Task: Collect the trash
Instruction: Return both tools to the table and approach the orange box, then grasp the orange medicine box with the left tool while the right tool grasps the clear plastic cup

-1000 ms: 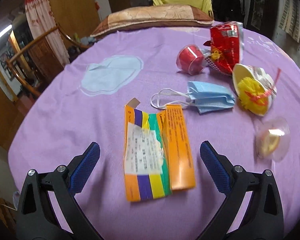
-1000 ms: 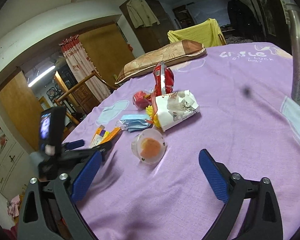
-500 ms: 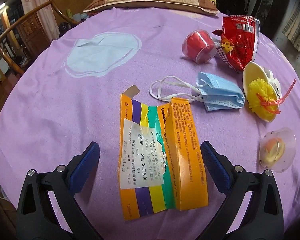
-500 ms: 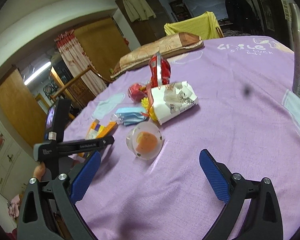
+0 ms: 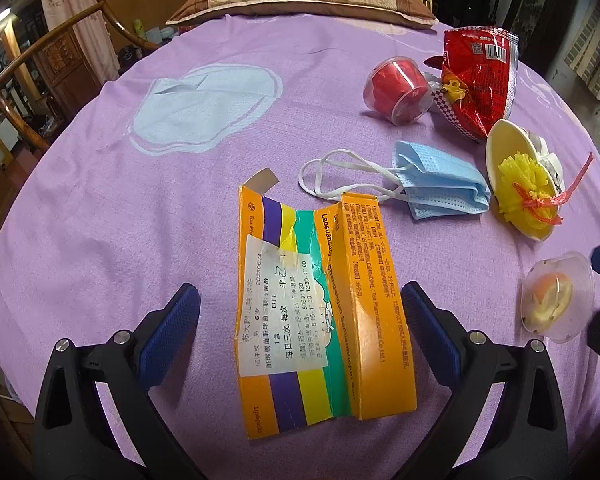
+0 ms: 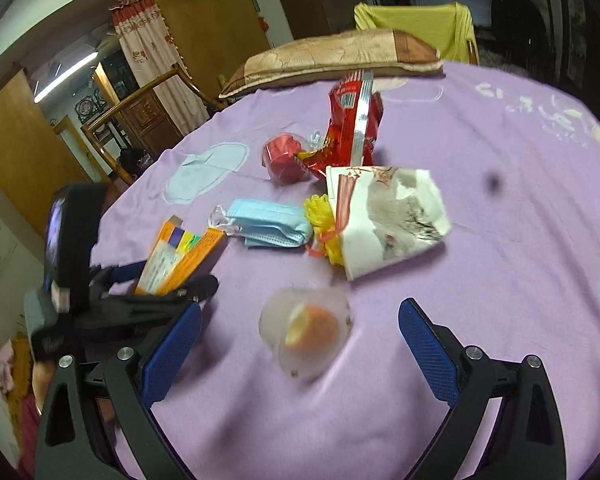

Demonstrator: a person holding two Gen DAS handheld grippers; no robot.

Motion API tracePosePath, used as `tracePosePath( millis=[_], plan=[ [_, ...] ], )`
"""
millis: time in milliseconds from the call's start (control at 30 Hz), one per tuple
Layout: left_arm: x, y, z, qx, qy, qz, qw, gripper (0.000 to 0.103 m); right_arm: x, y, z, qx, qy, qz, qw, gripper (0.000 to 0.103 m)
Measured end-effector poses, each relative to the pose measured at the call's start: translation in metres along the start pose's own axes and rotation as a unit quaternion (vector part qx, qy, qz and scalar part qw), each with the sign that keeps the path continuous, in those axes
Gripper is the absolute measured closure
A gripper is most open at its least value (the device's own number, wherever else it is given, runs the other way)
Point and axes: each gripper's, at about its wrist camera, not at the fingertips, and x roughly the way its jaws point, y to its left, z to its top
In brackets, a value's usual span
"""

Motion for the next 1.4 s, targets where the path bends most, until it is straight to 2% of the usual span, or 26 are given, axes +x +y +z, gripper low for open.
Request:
tracePosePath(
  millis=[100,167,300,433,633,767,900,1067,1133,1200,1300,1333,1400],
  plan=[
    [0.0,0.0,0.0,0.0,0.0,0.0,1.0,0.007,0.015,-0.003,-0.002,0.006,0.011,0.019,1.0,0.015],
    [0.0,0.0,0.0,0.0,0.0,0.0,1.0,0.007,0.024,-0.01,-0.003,0.015,0.028,-0.007,0.999,0.034],
    [0.0,-0.001,0.0,0.0,0.0,0.0,1.0,0.007,-0.002,-0.054,0.004,0.111,-0.018,-0.008,0.994,0.032],
    [-0.001,-0.001,0.0,0.0,0.0,0.0,1.0,0.007,-0.014,-0.066,0.002,0.134,-0.035,-0.008,0.99,0.031],
    [0.0,-0.001,0.0,0.0,0.0,0.001,1.0,0.007,-0.005,-0.052,0.0,0.101,-0.009,0.003,0.995,0.031],
    [-0.001,-0.001,0.0,0.0,0.0,0.001,1.0,0.007,-0.009,-0.042,-0.008,0.063,-0.011,-0.026,0.998,0.025],
    [-0.001,-0.001,0.0,-0.001,0.0,0.001,1.0,0.007,-0.015,-0.041,-0.026,0.034,-0.008,-0.054,0.998,0.025],
    [-0.002,0.0,0.0,-0.009,-0.001,0.004,1.0,0.007,-0.015,-0.046,-0.03,0.03,0.003,-0.041,0.999,0.025],
    [-0.005,0.003,-0.001,-0.017,-0.01,0.001,0.9998,0.014,-0.012,-0.044,-0.03,0.024,0.01,-0.038,0.999,0.025],
    [-0.008,0.006,-0.003,-0.023,-0.02,-0.002,0.9995,0.026,-0.012,-0.04,-0.032,0.013,0.009,-0.043,0.999,0.025],
    [-0.014,0.004,-0.004,-0.018,-0.034,-0.016,0.9991,0.044,-0.009,-0.036,-0.032,0.003,0.015,-0.051,0.999,0.038],
    [-0.017,0.004,-0.005,-0.018,-0.041,-0.019,0.9988,0.044,-0.006,-0.037,-0.031,0.003,0.024,-0.058,0.998,0.048],
    [-0.024,0.006,-0.006,-0.025,-0.058,-0.032,0.9975,0.045,-0.006,-0.038,-0.031,0.002,0.025,-0.061,0.998,0.048]
  ],
)
